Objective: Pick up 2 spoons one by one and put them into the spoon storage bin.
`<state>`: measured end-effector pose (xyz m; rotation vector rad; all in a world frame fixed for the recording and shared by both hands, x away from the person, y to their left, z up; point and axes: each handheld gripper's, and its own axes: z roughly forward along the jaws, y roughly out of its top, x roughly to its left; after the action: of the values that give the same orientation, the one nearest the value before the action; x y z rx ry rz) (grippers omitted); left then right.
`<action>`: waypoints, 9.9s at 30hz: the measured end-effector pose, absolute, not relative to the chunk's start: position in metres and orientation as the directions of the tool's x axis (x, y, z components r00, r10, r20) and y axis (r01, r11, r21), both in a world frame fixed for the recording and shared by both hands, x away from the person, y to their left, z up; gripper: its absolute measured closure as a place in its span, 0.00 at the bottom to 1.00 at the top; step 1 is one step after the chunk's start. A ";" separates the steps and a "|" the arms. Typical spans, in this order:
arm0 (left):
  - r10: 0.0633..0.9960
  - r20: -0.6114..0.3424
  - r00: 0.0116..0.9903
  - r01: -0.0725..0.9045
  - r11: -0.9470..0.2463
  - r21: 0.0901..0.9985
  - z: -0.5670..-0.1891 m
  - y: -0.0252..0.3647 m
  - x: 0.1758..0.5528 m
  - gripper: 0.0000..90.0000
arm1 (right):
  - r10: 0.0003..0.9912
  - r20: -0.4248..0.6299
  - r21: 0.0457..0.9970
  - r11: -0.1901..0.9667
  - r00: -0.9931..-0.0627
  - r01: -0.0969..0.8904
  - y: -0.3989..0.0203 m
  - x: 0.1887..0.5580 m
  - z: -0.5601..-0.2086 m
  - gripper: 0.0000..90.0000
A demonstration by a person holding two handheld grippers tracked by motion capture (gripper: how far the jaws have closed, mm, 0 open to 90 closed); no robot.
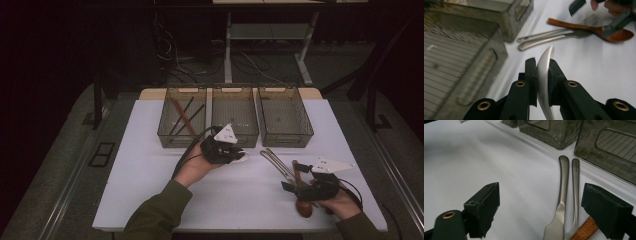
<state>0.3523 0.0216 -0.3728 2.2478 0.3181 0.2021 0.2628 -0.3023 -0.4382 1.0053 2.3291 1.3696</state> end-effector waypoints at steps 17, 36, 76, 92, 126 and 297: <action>0.355 0.081 0.931 0.163 -0.604 0.780 -0.337 0.013 0.401 0.90 | 0.672 0.123 0.845 0.315 -0.730 0.433 -0.302 0.262 -0.438 0.16; 0.511 0.077 0.856 0.254 -0.546 0.798 -0.344 0.009 0.455 0.90 | 0.670 0.131 0.846 0.308 -0.731 0.435 -0.301 0.262 -0.438 0.16; 0.557 -0.007 0.830 0.323 -0.471 0.821 -0.360 0.009 0.459 0.57 | 0.670 0.130 0.848 0.307 -0.731 0.431 -0.302 0.262 -0.437 0.16; 0.523 -0.067 0.850 0.323 -0.417 0.850 -0.355 0.045 0.415 0.40 | 0.671 0.131 0.845 0.309 -0.730 0.436 -0.302 0.262 -0.438 0.16; 0.550 -0.064 0.833 0.339 -0.417 0.843 -0.406 0.127 0.309 0.07 | 0.676 0.147 0.822 0.323 -0.722 0.469 -0.304 0.262 -0.433 0.17; 0.490 -0.105 0.865 0.378 -0.499 0.780 -0.450 0.147 0.272 0.00 | 0.450 0.091 0.590 0.694 -0.888 0.413 -0.244 0.316 -0.439 0.68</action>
<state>0.2720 0.1474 -0.4501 2.1518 0.6262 0.1621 0.3163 -0.2443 -0.4391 0.7231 2.8360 0.9642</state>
